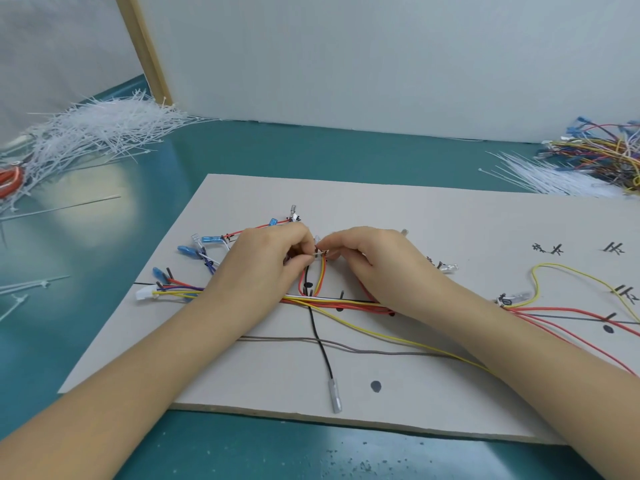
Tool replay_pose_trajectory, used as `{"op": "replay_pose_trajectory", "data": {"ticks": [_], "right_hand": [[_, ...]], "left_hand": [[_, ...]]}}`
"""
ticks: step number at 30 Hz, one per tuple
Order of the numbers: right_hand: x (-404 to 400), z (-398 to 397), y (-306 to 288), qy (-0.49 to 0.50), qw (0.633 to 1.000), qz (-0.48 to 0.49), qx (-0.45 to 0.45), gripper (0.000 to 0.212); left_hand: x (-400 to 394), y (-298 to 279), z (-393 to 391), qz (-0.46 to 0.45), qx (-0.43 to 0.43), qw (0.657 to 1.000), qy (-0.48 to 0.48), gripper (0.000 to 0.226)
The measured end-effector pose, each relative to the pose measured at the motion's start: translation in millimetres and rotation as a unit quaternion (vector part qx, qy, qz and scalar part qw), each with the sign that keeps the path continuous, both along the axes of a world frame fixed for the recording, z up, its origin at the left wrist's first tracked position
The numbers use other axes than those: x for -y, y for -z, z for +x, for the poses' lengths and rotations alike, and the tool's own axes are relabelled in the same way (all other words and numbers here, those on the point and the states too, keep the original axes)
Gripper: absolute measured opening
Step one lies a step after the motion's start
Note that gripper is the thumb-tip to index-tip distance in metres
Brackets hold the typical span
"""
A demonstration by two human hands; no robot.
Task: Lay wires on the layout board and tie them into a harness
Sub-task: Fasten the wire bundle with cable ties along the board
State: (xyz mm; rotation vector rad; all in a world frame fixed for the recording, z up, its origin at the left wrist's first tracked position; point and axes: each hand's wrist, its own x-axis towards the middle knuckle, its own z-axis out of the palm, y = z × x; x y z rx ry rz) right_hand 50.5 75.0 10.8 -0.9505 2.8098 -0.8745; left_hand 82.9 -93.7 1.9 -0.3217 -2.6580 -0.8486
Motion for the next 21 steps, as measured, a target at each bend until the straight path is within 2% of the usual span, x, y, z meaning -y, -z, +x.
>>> {"op": "replay_pose_trajectory", "data": {"ticks": [8, 10, 14, 17, 21], "right_hand": [[0.7, 0.6, -0.2, -0.011, 1.0, 0.011, -0.005, 0.043], [0.4, 0.0, 1.4, 0.001, 1.0, -0.001, -0.006, 0.039], [-4.5, -0.3, 2.7, 0.025, 0.996, -0.078, 0.019, 0.024], [-7.7, 1.2, 1.3, -0.004, 0.995, -0.091, 0.041, 0.02], [-8.1, 1.4, 1.0, -0.022, 0.993, -0.102, 0.062, 0.014]], "left_hand": [[-0.1, 2.5, -3.7, -0.027, -0.004, 0.999, -0.022, 0.011], [2.2, 2.9, -6.8, -0.031, 0.012, 0.999, -0.035, 0.011], [6.3, -1.8, -1.0, 0.054, 0.037, 0.998, -0.007, 0.022], [6.9, -5.2, 3.6, 0.032, 0.03, 0.999, 0.011, 0.029], [9.7, -7.1, 5.4, 0.045, 0.066, 0.997, 0.015, 0.029]]}}
